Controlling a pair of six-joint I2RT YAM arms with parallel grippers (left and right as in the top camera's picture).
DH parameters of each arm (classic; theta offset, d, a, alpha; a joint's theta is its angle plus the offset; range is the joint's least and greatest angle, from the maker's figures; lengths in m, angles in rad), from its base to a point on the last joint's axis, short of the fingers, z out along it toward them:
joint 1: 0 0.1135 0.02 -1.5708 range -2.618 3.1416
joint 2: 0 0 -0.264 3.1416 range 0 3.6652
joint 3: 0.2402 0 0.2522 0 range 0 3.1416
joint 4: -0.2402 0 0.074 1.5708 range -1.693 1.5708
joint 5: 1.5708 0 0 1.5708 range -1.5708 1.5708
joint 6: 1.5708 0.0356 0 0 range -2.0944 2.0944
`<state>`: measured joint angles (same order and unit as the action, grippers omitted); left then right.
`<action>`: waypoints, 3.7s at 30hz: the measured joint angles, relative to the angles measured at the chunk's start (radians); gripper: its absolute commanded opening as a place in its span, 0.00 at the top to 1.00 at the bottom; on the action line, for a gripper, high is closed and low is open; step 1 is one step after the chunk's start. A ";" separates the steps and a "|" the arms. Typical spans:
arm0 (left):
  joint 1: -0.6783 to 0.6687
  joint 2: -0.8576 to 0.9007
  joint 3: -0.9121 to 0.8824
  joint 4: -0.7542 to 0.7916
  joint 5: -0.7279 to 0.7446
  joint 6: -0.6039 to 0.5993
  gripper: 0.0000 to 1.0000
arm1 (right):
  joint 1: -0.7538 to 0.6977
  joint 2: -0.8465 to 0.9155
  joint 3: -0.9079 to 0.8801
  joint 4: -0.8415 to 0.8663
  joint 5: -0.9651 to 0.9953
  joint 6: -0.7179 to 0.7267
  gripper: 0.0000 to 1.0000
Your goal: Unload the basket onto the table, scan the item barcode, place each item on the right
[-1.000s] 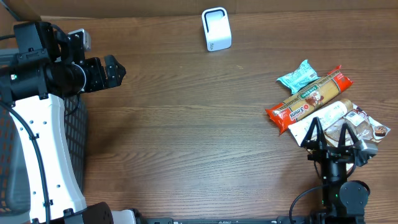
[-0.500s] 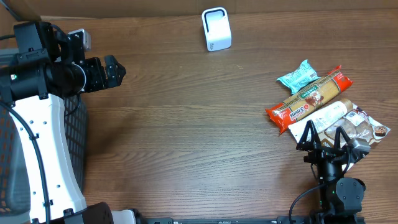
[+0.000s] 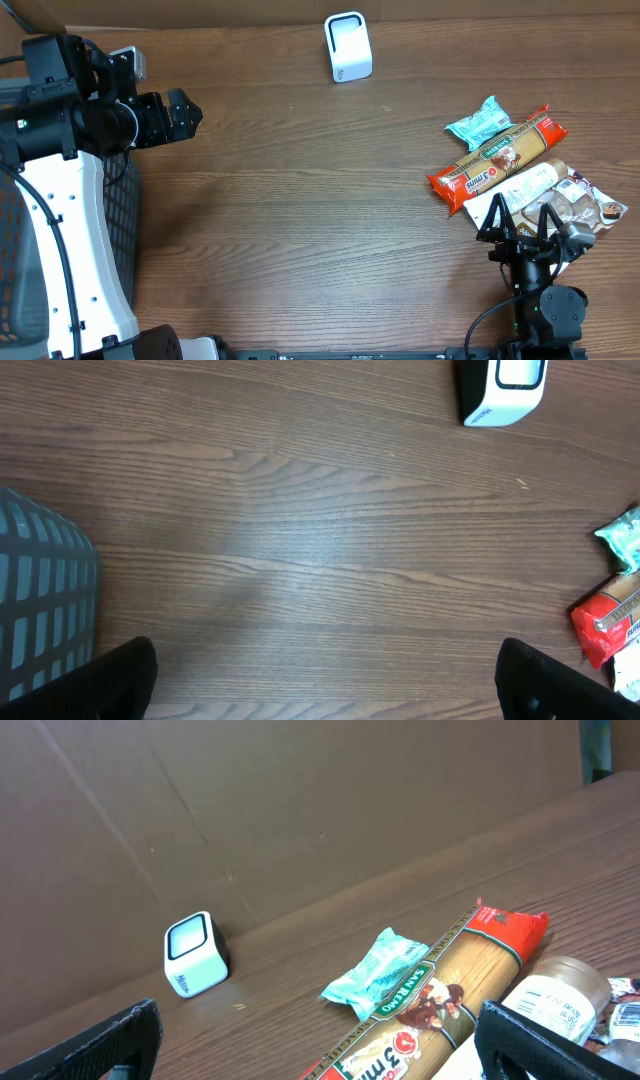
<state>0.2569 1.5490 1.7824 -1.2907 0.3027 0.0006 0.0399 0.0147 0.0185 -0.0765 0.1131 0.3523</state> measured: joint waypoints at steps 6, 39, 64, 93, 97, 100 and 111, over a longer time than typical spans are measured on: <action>0.000 -0.001 0.000 0.000 0.000 0.000 0.00 | 0.000 0.000 0.000 0.000 0.000 -0.002 0.00; -0.165 -1.194 -1.443 1.258 -0.023 0.061 0.01 | 0.000 -0.001 0.000 0.001 0.007 -0.006 0.00; -0.185 -1.532 -1.774 1.239 -0.023 0.201 0.00 | 0.000 -0.001 0.000 0.001 0.007 -0.005 0.00; -0.185 -1.532 -1.774 1.238 -0.023 0.201 0.01 | 0.000 -0.001 0.000 0.001 0.007 -0.006 0.00; -0.185 -1.532 -1.774 1.239 -0.023 0.201 0.01 | 0.000 -0.001 0.000 0.000 0.006 -0.005 0.00; -0.185 -1.532 -1.774 1.238 -0.023 0.201 0.01 | 0.000 -0.001 0.000 0.001 0.007 -0.006 0.00; -0.185 -1.532 -1.774 1.238 -0.023 0.201 0.00 | 0.000 -0.001 0.000 0.001 0.006 -0.005 0.00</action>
<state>0.0715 0.0174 0.0086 -0.0525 0.2802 0.2020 0.0402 0.0135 0.0185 -0.0753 0.1196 0.3470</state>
